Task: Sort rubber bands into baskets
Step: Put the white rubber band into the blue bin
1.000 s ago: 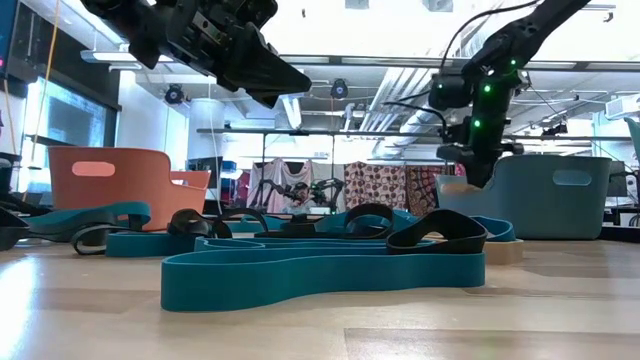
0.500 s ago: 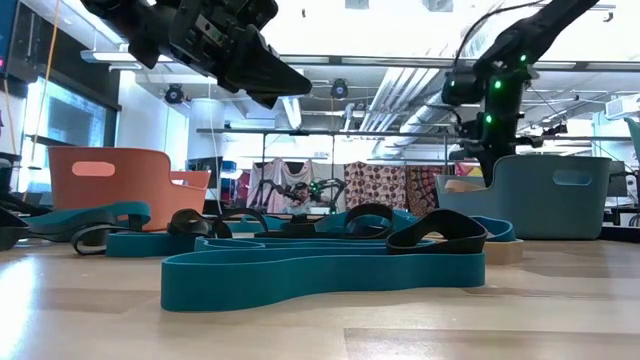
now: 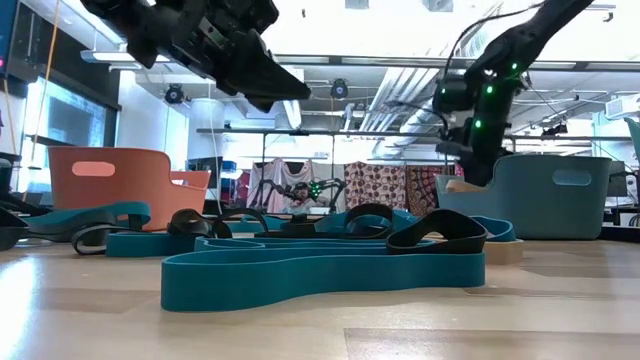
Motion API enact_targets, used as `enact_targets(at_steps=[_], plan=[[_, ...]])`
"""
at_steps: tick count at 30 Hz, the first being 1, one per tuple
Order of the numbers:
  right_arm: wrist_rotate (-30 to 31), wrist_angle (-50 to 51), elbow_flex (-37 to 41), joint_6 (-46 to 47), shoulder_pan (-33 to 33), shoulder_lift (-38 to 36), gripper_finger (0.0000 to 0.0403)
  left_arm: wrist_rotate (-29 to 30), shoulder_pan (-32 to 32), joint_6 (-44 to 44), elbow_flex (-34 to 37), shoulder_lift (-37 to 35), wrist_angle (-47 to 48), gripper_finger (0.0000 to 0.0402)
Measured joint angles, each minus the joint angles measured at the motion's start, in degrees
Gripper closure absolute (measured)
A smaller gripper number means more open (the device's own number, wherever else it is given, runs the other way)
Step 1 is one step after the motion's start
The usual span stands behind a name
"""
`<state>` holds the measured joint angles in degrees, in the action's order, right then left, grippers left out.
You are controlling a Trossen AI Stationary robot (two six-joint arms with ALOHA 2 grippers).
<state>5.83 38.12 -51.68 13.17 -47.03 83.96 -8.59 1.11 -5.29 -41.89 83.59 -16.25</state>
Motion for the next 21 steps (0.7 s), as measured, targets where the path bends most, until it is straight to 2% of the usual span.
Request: enact_targets(at_steps=[4,8,14,21], plan=[[7.56,-0.19,0.00,3.40,-0.72,1.47,0.0403,6.82,-1.47,2.49,0.00,-0.02,2.76,0.0401],[13.82,0.30,0.00,5.94,-1.66,-0.07,0.0403,7.40,-4.46,4.60,-1.54,-0.02,8.45,0.0401],[14.58,0.27,0.00,5.17,-3.10,-5.44,0.0403,7.84,-8.98,2.44,-6.58,-0.07,20.46,0.0401],[14.59,0.32,0.00,3.45,1.92,-16.24,0.0403,8.98,-13.28,0.21,-8.37,-0.07,27.97,0.0399]])
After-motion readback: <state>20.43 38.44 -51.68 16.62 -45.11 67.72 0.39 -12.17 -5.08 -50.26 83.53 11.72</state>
